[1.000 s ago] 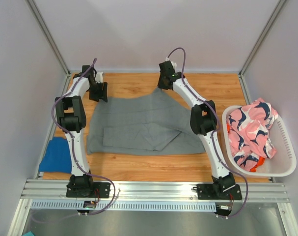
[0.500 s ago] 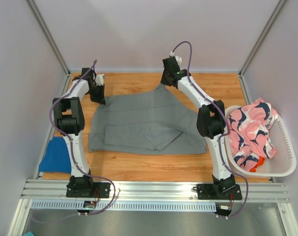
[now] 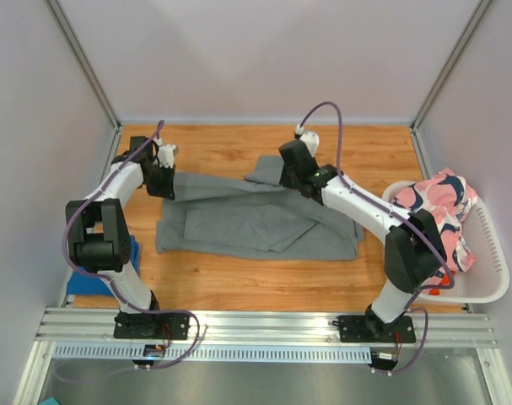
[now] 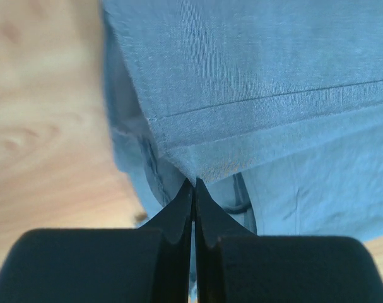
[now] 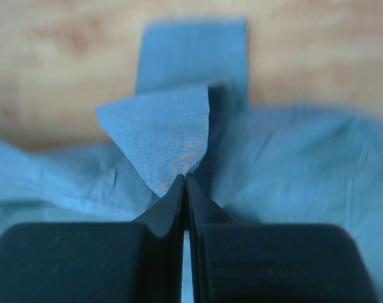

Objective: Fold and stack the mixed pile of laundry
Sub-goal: Fold the shirt.

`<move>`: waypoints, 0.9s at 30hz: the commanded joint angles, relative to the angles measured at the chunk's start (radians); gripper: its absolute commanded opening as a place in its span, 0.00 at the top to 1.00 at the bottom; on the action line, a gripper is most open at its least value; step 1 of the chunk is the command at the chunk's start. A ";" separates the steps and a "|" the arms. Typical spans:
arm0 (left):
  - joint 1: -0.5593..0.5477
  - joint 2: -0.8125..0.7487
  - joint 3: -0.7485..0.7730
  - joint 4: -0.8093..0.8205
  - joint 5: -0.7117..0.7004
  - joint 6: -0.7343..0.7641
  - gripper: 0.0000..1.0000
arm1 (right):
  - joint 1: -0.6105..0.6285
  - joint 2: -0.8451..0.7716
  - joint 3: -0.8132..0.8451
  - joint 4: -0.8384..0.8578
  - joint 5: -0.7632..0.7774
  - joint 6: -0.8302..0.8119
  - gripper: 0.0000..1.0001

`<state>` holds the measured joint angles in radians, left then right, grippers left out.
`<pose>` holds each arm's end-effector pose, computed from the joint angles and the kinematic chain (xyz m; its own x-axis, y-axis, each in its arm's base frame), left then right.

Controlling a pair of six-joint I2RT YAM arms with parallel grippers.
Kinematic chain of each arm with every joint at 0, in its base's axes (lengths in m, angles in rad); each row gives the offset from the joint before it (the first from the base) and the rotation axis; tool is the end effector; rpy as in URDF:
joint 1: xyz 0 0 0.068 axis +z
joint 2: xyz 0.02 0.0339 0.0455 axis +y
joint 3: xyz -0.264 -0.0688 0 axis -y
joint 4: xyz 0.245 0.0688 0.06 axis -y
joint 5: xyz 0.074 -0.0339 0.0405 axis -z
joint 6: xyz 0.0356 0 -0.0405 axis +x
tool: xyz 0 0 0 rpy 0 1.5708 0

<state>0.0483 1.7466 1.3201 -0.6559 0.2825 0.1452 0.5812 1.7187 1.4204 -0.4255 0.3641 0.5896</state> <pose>0.3649 0.0077 0.2312 -0.8606 0.0975 -0.4999 0.2110 0.9616 -0.1757 0.3338 0.2041 0.2889 -0.6213 0.2135 -0.7539 0.0667 0.9731 0.2206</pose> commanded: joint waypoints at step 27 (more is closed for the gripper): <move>0.004 -0.065 -0.168 -0.001 0.024 0.048 1.00 | -0.176 0.276 0.259 -0.213 -0.183 0.036 0.41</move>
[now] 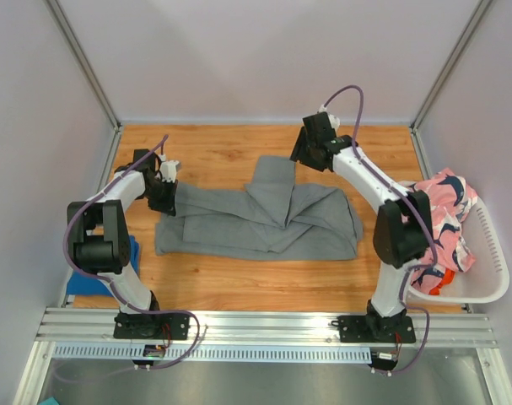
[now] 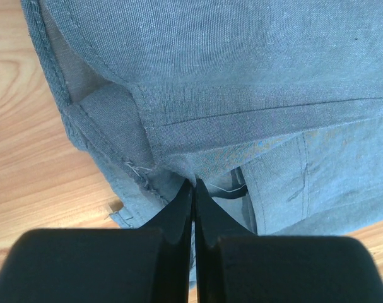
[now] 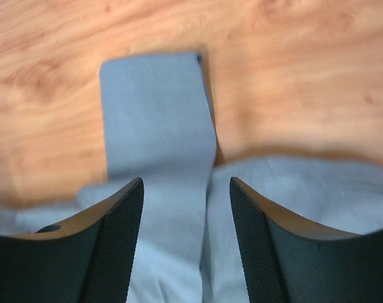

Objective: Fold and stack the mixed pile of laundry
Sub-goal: Fold the shirt.

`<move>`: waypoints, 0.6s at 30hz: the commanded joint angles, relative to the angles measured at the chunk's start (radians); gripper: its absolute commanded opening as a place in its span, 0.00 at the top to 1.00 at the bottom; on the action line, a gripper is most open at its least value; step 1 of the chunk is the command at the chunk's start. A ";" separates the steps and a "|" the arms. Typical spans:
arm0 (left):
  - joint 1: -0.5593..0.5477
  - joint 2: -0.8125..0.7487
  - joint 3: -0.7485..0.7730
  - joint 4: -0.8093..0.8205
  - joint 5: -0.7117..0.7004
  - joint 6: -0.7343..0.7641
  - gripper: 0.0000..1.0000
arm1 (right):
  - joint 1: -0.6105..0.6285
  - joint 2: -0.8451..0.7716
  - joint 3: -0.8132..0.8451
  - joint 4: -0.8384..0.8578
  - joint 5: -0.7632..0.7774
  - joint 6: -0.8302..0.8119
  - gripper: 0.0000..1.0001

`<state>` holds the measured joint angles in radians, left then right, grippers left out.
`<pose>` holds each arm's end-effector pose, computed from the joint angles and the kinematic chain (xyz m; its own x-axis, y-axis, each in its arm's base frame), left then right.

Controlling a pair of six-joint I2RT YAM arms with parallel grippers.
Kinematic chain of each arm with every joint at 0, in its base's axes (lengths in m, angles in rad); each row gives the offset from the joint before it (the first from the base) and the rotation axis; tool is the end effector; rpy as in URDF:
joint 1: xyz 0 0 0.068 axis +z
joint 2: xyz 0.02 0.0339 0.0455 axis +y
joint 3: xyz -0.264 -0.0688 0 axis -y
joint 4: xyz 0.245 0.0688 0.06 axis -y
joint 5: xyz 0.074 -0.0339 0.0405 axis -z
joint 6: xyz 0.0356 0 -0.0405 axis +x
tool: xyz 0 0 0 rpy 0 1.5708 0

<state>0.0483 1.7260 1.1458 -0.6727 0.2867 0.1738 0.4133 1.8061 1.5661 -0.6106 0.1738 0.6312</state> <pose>0.3325 0.0060 0.1875 -0.9272 0.1212 -0.3543 0.2054 0.9558 -0.2105 0.3740 0.1573 0.2883 -0.7276 0.3156 -0.6092 0.1712 0.9433 0.2843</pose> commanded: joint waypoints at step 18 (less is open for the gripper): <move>0.004 -0.042 0.003 0.002 0.029 0.033 1.00 | -0.057 0.719 0.603 -0.137 -0.111 0.096 0.79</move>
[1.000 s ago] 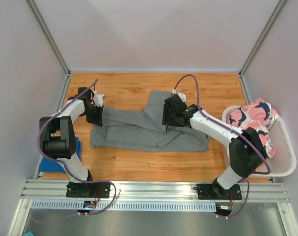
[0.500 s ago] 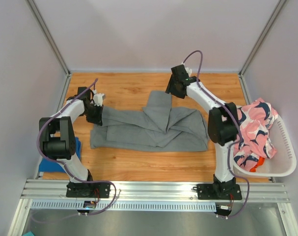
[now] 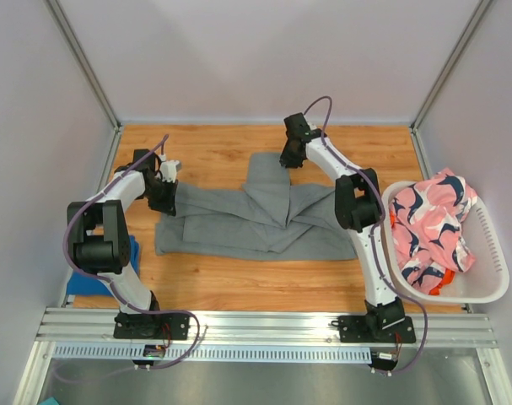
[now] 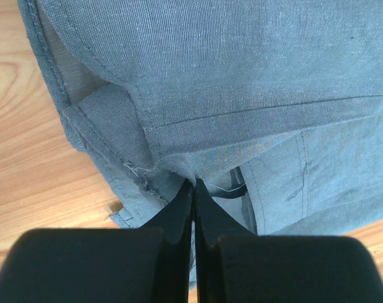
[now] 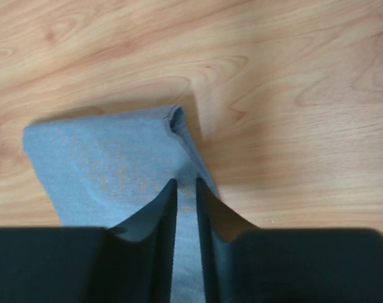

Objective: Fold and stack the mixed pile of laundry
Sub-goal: Fold the shirt.

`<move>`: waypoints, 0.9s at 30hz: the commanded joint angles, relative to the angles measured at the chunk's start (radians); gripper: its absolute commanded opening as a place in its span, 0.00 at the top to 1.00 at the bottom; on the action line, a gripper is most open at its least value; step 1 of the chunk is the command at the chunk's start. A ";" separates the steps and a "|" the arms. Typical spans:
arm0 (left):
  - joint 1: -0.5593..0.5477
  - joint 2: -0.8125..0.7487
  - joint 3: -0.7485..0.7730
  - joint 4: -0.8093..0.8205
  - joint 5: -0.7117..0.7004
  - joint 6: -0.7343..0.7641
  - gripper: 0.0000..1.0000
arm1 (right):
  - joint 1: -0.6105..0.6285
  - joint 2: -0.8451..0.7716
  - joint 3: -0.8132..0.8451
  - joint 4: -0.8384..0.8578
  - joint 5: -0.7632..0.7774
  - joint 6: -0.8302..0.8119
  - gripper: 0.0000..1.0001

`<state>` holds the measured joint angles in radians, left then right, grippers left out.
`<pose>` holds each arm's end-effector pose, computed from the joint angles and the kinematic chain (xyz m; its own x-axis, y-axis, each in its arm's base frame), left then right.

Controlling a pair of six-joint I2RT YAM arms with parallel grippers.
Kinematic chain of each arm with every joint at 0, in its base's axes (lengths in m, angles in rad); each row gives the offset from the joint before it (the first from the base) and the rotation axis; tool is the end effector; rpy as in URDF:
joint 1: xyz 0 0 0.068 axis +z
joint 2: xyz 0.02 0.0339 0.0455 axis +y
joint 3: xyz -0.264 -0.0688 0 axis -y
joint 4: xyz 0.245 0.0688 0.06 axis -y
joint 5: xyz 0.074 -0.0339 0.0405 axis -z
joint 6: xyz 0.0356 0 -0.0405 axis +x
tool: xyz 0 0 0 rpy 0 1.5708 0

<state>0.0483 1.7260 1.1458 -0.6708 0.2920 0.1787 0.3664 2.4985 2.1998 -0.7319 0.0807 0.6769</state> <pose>0.3327 0.0058 0.1876 -0.9252 0.1257 -0.3579 0.2120 0.9538 -0.2130 0.5046 0.1906 0.1632 -0.8236 0.3527 -0.4442 0.2533 0.9294 0.2683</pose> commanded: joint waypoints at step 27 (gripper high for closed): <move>0.007 -0.194 0.038 -0.219 0.381 0.207 0.35 | -0.038 -0.168 -0.129 0.140 0.228 -0.048 0.48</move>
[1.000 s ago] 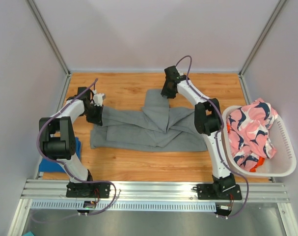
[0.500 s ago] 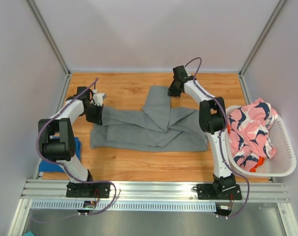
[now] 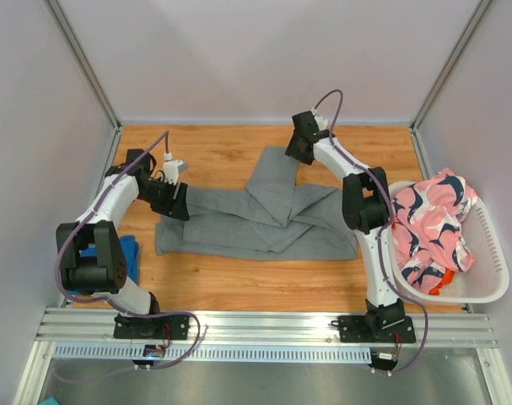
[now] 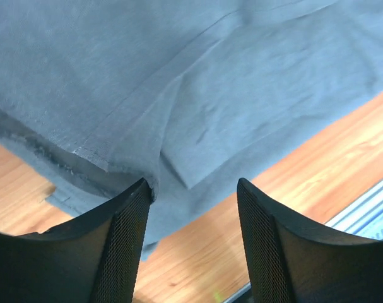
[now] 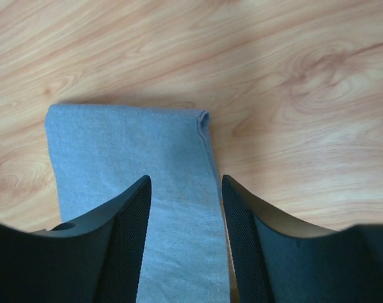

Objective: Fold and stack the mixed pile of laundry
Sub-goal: Fold the shirt.

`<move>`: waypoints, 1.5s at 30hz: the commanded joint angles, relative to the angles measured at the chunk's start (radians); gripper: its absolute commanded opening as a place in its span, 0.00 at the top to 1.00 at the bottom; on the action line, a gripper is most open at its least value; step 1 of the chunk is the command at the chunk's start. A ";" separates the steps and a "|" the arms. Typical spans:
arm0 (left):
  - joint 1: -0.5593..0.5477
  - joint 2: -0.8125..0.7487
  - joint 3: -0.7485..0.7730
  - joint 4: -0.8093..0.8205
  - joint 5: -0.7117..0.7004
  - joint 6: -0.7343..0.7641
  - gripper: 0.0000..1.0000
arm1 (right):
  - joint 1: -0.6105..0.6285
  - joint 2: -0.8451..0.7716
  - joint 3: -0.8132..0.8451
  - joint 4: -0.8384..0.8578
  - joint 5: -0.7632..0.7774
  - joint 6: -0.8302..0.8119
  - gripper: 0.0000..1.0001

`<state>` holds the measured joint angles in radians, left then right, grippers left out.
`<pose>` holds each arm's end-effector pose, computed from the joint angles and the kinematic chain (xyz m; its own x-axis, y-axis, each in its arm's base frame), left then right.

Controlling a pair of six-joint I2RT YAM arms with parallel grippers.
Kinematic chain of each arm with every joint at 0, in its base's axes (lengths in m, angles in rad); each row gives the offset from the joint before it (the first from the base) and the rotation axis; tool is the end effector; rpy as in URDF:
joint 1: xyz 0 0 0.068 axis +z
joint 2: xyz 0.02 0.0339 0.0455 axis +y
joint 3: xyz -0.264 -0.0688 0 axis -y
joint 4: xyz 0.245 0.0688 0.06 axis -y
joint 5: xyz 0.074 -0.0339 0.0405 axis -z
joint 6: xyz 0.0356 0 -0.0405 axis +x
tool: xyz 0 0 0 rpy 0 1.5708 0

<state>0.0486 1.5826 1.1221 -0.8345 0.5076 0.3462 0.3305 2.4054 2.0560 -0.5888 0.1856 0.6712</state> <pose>0.2984 -0.0028 0.2212 -0.8736 0.2544 -0.4149 0.4105 0.8430 -0.3476 0.5042 0.1660 0.1754 -0.7315 0.3952 -0.5555 0.3055 0.9185 0.2512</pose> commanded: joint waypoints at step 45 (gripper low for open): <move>0.034 0.227 0.232 0.064 -0.109 -0.220 0.42 | -0.084 -0.619 -0.270 0.119 -0.023 -0.107 1.00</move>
<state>0.0795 1.7832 1.3228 -0.7753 0.3855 0.1566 0.2642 1.8862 1.8336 -0.5117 0.1200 0.6106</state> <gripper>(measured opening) 0.614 0.011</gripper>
